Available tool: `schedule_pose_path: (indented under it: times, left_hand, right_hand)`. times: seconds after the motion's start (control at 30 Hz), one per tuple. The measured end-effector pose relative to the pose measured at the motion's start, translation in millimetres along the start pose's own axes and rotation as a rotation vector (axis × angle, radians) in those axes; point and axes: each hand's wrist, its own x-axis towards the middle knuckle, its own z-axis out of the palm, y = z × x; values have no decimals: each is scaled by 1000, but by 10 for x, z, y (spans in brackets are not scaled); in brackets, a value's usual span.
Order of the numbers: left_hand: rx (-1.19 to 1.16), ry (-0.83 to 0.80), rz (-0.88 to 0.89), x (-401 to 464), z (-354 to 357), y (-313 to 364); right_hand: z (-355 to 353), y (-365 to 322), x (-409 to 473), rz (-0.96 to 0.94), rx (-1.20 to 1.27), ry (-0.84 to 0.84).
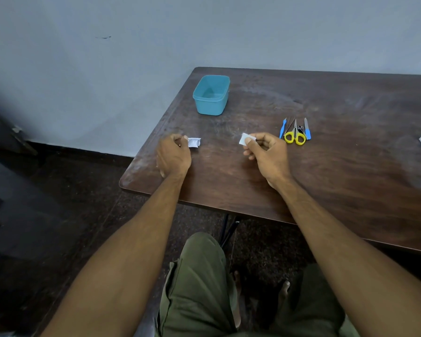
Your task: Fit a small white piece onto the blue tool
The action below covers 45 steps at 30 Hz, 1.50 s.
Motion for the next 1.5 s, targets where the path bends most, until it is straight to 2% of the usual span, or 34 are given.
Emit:
schedule_pose_path:
  times: [0.37, 0.6, 0.73, 0.9, 1.1, 1.3, 1.5]
  left_hand:
    - [43, -79, 90, 34, 35, -83]
    - [-97, 32, 74, -54, 19, -65]
    - [-169, 21, 268, -249, 89, 23]
    - [-228, -137, 391, -571, 382, 344]
    - [-130, -317, 385, -863, 827, 778]
    - [189, -416, 392, -888, 1082, 1119]
    - [265, -319, 452, -937, 1140, 1135]
  right_hand:
    - [-1, 21, -7, 11, -19, 3]
    - [-32, -2, -36, 5, 2, 30]
    - [-99, 4, -59, 14, 19, 65]
    - [-294, 7, -62, 43, 60, 109]
    - [-715, -4, -19, 51, 73, 275]
    - [-937, 14, 34, 47, 111, 382]
    - [-913, 18, 39, 53, 131, 394]
